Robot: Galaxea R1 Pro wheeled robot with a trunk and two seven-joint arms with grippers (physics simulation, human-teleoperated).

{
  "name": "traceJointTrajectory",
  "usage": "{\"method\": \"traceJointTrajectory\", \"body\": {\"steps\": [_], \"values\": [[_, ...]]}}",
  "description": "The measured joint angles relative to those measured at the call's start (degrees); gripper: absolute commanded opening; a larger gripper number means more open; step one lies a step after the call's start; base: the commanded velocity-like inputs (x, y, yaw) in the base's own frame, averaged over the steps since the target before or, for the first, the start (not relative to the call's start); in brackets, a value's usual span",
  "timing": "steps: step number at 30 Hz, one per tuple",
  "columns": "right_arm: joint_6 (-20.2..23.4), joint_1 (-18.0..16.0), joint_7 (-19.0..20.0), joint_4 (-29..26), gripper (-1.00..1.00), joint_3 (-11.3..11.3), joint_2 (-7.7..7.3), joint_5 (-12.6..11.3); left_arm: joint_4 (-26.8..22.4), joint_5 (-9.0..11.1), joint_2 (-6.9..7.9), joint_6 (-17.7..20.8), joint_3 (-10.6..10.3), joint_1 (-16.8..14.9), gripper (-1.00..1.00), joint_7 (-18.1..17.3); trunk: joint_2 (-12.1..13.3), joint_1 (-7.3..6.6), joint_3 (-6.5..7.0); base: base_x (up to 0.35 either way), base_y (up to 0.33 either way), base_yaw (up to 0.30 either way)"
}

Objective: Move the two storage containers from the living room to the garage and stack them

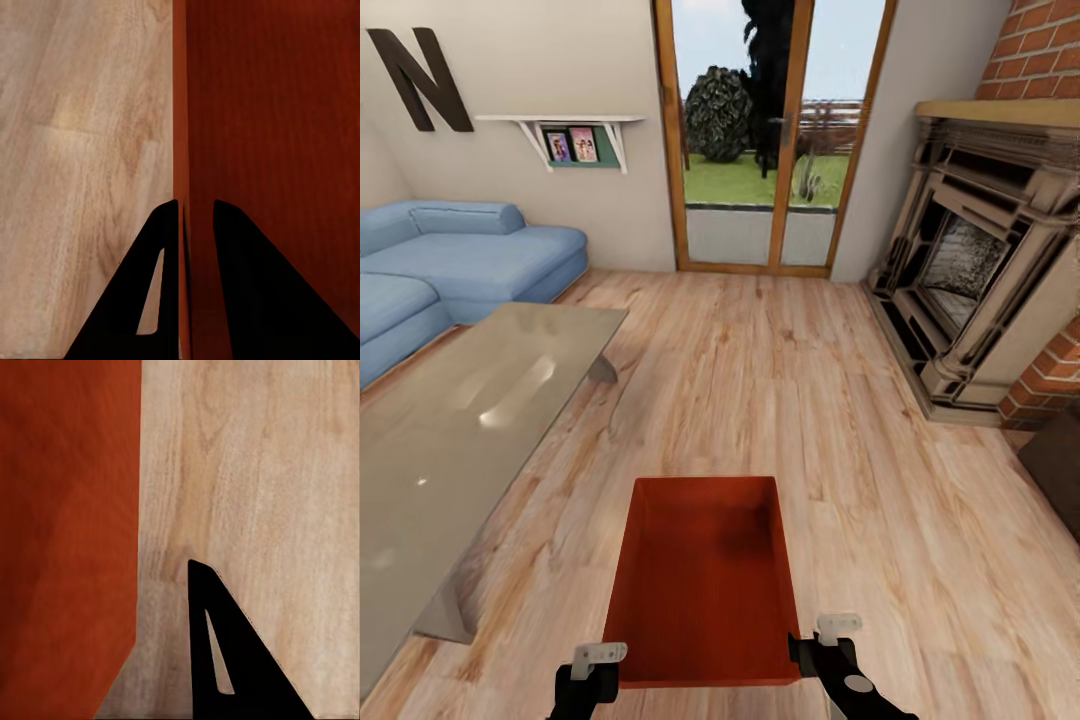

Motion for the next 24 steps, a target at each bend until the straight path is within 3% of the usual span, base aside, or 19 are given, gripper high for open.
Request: {"method": "traceJointTrajectory", "body": {"steps": [11,24], "values": [[0.00,-0.01,-0.01,0.01,-1.00,-0.01,0.01,0.00,-0.01,0.01,0.01,0.00,-0.01,0.01,-1.00,0.00,0.00,-0.02,0.00,-0.286,0.000,0.031],[-0.01,-0.02,0.01,0.02,-1.00,0.00,0.00,0.01,-0.05,0.01,0.01,0.01,-0.02,0.02,-1.00,0.00,0.00,-0.03,0.00,-0.026,0.000,0.258]]}}
